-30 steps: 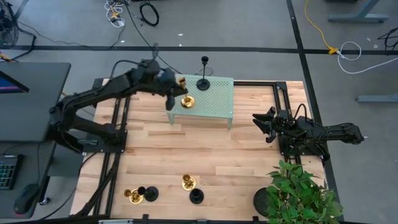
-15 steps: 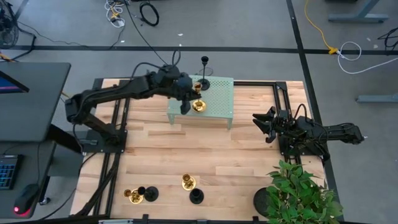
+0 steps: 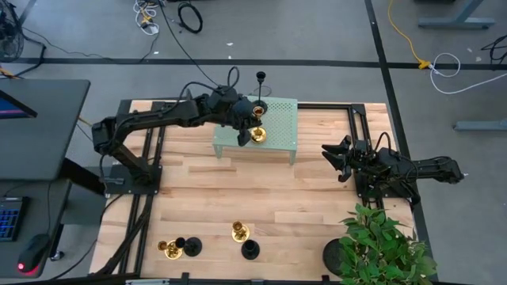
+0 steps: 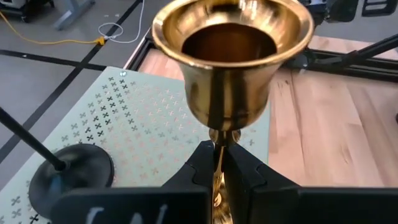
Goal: Pick & Place candle stick holders
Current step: Put the top left gold candle holder on the shelf
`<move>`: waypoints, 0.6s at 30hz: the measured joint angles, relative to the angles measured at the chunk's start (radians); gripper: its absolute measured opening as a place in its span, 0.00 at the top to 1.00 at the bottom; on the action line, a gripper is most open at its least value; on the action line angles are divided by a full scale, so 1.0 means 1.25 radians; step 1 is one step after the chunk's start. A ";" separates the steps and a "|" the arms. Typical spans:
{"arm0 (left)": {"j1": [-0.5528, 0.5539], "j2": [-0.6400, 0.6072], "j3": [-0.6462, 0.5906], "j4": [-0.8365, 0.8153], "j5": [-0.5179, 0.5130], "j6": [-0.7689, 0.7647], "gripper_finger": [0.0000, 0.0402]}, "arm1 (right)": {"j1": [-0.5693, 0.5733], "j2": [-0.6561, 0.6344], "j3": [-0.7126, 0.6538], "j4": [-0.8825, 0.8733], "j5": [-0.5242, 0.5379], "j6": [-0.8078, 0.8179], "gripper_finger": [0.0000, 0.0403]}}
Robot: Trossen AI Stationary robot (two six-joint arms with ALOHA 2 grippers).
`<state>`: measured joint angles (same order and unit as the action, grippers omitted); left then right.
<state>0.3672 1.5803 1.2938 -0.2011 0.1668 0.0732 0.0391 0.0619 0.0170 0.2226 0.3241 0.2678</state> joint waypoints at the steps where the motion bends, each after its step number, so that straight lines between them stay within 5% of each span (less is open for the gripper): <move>1: 0.000 0.003 0.000 0.010 -0.003 0.000 0.96 | 0.000 0.000 0.000 0.000 0.000 0.000 0.66; 18: 0.001 0.004 0.000 0.001 -0.019 -0.001 0.92 | 0.000 0.000 0.000 -0.001 0.000 -0.012 0.66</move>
<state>0.3689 1.5852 1.2934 -0.2001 0.1427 0.0723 0.0391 0.0619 0.0170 0.2211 0.3237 0.2527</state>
